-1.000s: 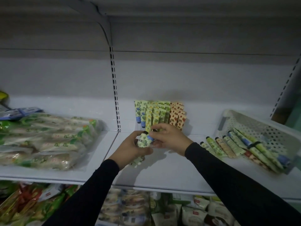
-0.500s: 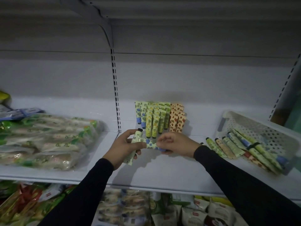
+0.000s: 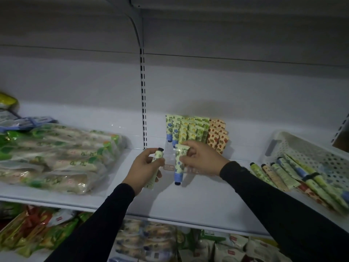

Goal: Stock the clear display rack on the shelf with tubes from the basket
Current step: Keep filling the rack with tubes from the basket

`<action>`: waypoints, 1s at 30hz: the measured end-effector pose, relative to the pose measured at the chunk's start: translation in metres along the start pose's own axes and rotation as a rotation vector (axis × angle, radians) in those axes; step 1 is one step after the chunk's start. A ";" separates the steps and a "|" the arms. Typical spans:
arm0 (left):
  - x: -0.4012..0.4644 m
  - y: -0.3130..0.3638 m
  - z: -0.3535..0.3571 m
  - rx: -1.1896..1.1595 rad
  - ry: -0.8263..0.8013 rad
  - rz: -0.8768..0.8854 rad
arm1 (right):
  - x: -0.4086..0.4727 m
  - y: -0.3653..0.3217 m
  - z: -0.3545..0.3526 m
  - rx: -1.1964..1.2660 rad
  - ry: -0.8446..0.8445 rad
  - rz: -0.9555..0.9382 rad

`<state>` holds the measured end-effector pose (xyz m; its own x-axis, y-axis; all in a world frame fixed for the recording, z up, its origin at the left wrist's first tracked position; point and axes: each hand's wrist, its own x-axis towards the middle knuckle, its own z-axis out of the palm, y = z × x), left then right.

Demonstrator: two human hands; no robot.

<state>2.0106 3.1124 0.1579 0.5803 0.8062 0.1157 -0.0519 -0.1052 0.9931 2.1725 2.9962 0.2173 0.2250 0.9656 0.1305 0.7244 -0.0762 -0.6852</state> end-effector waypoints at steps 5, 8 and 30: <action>0.007 -0.021 -0.006 0.041 0.101 -0.008 | 0.024 -0.011 -0.017 -0.108 0.221 -0.040; 0.013 -0.032 -0.008 0.034 0.135 -0.015 | 0.036 -0.022 -0.025 -0.116 0.321 -0.050; 0.017 -0.049 -0.015 -0.139 0.104 -0.019 | 0.134 -0.028 -0.006 -0.545 0.499 -0.048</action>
<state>2.0111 3.1397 0.1112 0.4954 0.8638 0.0913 -0.1576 -0.0140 0.9874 2.1863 3.1261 0.2587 0.3600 0.7528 0.5511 0.9326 -0.2747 -0.2341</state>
